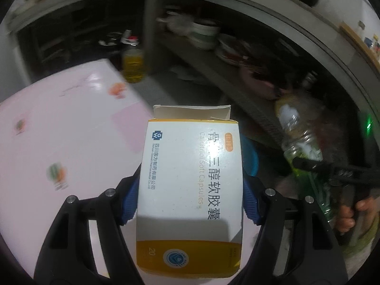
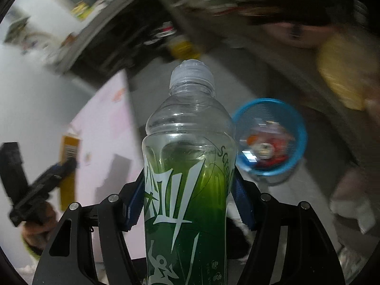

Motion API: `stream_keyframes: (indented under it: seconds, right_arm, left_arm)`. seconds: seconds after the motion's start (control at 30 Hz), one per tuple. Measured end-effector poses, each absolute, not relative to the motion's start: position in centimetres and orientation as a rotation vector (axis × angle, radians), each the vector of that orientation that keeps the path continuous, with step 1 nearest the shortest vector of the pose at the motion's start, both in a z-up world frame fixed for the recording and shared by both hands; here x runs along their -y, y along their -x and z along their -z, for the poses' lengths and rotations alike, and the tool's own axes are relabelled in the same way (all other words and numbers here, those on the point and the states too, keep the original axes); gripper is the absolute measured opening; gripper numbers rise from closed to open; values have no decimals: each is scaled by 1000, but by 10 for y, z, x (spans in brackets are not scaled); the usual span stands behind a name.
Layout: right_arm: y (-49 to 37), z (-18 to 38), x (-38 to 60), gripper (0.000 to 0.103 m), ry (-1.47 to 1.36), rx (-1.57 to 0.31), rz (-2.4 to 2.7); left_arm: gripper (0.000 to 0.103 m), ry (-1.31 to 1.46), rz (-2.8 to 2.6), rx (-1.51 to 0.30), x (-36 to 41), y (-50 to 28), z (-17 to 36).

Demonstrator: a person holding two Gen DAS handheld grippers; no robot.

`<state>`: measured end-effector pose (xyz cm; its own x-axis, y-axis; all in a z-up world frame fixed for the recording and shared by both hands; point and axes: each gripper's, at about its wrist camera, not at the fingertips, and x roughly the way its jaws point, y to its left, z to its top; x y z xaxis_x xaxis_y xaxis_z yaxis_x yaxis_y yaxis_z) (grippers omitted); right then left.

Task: Collect trash
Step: 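Carry the medicine box and green bottle toward the blue wastebasket with both tools, then open both tools over the blue wastebasket to drop the box and bottle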

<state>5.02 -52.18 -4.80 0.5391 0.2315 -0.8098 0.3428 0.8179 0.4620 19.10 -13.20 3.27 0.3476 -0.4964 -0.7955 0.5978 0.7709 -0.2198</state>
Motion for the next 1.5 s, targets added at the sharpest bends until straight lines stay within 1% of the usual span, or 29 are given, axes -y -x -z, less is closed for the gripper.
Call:
stream_keyframes:
  seconds: [0.2,0.3,0.43,0.6,0.63,0.67,0.7,0.83,0.93,1.07,1.17,1.5]
  right_arm:
    - [-45,114,571,64,-774,-1096,159]
    - [-52,144,584,64,-822,-1133,169]
    - [-78,188,602,64,-872,-1192,178]
    - [-116,226,621,65,-871,-1248,208]
    - [-129,234,626,65,-854,-1254,226]
    - [-139,241,630,65,-843,-1263,238]
    - [-145,247,635,65,-835,-1270,248]
    - [-167,265,640,67,-761,-1267,293]
    - [-167,260,629,68,-668,-1253,320]
    - [-147,243,614,68,-612,-1210,348]
    - [-122,223,607,68,-575,-1155,374]
    - [-49,145,565,68,-493,-1013,369]
  left_arm:
    - [68,-102,837,-1159,218,-214,1]
    - [68,-125,857,-1275,262,-229,33]
    - [68,-213,838,-1344,310,-242,70]
    - [69,-255,816,-1384,358,-261,100]
    - [71,-255,822,-1381,365,-265,102]
    - [77,-254,828,-1373,375,-270,104]
    - [81,-248,822,-1352,382,-274,105]
    - [81,-190,796,-1324,387,-282,102]
    - [81,-165,794,-1297,375,-279,92]
    - [81,-143,813,-1246,355,-266,71]
    - [81,-132,825,-1199,339,-251,52]
    - [81,-100,848,-1017,252,-184,-10]
